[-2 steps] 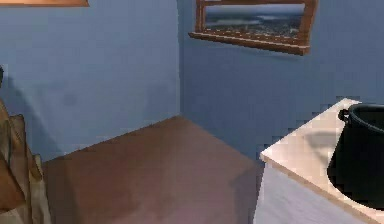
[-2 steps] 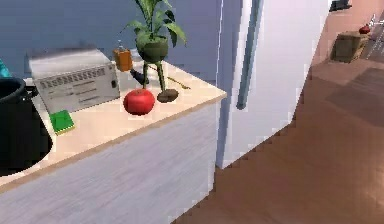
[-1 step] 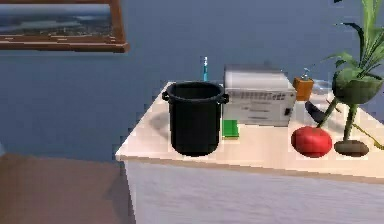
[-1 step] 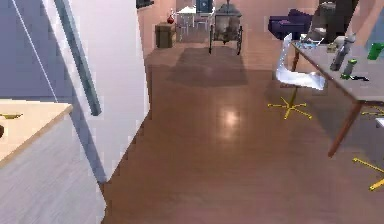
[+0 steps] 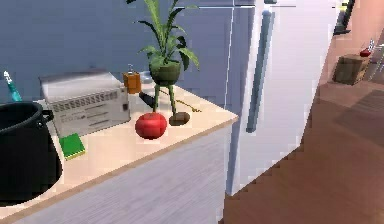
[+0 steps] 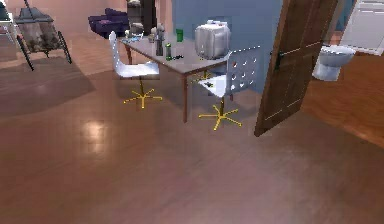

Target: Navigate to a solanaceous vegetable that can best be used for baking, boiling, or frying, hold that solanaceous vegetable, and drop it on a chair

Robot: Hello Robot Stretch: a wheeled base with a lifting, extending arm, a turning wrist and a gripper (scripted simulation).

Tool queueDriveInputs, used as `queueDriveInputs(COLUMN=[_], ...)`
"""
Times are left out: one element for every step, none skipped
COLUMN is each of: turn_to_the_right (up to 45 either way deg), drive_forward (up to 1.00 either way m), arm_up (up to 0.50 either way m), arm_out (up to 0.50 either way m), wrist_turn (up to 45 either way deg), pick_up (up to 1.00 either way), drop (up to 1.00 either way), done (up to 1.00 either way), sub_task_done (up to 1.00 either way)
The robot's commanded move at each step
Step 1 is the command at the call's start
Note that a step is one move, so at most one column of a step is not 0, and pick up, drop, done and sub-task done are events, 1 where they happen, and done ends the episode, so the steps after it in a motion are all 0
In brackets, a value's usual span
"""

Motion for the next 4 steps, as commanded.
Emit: queueDriveInputs(turn_to_the_right=[3.0, 0.0, -45.0, -45.0], drive_forward=[0.00, 0.50, 0.00, 0.00], arm_up=[0.00, 0.00, 0.00, 0.00], arm_out=[0.00, 0.00, 0.00, 0.00], wrist_turn=[0.0, 0.0, 0.0, 0.0], pick_up=[0.00, 0.00, 0.00, 0.00], drop=[0.00, 0.00, 0.00, 0.00], done=[0.00, 0.00, 0.00, 0.00], sub_task_done=[0.00, 0.00, 0.00, 0.00])
